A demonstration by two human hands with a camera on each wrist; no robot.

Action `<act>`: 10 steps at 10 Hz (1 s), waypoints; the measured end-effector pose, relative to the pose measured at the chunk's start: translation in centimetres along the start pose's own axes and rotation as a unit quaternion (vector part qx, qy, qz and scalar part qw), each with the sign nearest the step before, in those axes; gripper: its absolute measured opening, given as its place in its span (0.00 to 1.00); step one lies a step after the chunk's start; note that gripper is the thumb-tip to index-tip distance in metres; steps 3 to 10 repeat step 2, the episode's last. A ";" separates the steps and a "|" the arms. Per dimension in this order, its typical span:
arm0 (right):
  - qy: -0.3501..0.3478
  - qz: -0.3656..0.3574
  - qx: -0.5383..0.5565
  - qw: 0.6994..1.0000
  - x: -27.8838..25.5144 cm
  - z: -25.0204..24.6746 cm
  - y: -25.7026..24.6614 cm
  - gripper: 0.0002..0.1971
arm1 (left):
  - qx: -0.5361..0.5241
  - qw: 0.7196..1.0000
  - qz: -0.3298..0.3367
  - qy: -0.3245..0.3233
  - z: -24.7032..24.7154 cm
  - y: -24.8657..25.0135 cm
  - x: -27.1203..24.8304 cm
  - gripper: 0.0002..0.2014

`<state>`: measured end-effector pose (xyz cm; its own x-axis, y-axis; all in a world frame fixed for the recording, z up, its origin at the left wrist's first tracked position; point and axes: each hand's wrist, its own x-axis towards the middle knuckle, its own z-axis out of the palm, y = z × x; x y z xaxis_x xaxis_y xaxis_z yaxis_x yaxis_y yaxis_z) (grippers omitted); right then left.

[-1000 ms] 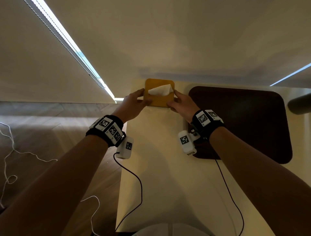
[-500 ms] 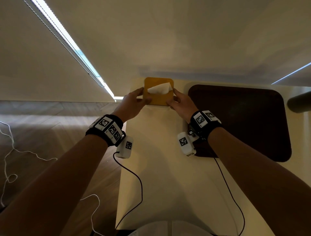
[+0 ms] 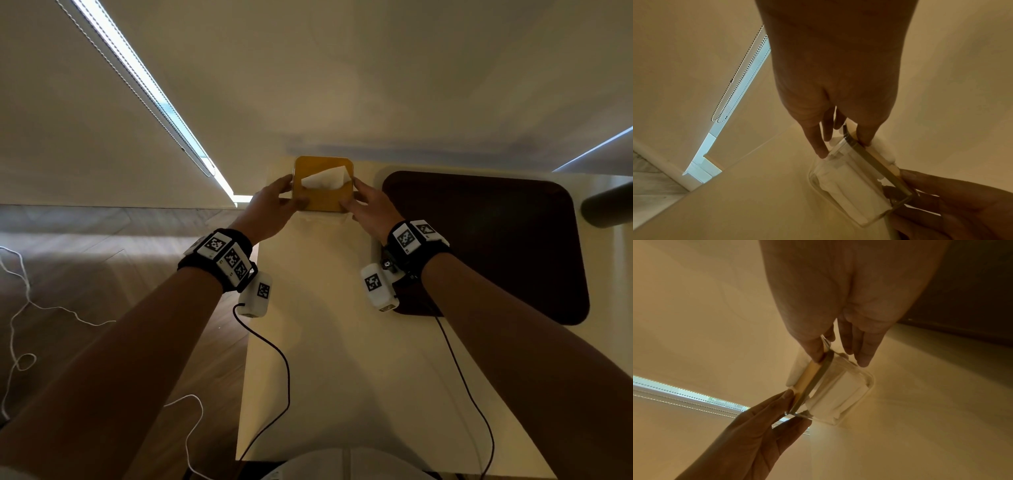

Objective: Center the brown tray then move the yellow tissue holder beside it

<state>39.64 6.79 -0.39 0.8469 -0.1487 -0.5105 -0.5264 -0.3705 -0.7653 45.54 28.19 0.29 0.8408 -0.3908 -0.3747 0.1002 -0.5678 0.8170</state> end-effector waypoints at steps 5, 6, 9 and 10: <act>0.048 -0.037 -0.066 0.996 -4.1 -1.8 -0.7 0.31 | 0.077 0.994 0.044 0.058 0.2 -0.2 -2.8 0.36; 0.048 -0.037 -0.066 0.996 -4.1 -1.8 -0.7 0.31 | 0.077 0.994 0.044 0.058 0.2 -0.2 -2.8 0.36; 0.048 -0.037 -0.066 0.996 -4.1 -1.8 -0.7 0.31 | 0.077 0.994 0.044 0.058 0.2 -0.2 -2.8 0.36; 0.048 -0.037 -0.066 0.996 -4.1 -1.8 -0.7 0.31 | 0.077 0.994 0.044 0.058 0.2 -0.2 -2.8 0.36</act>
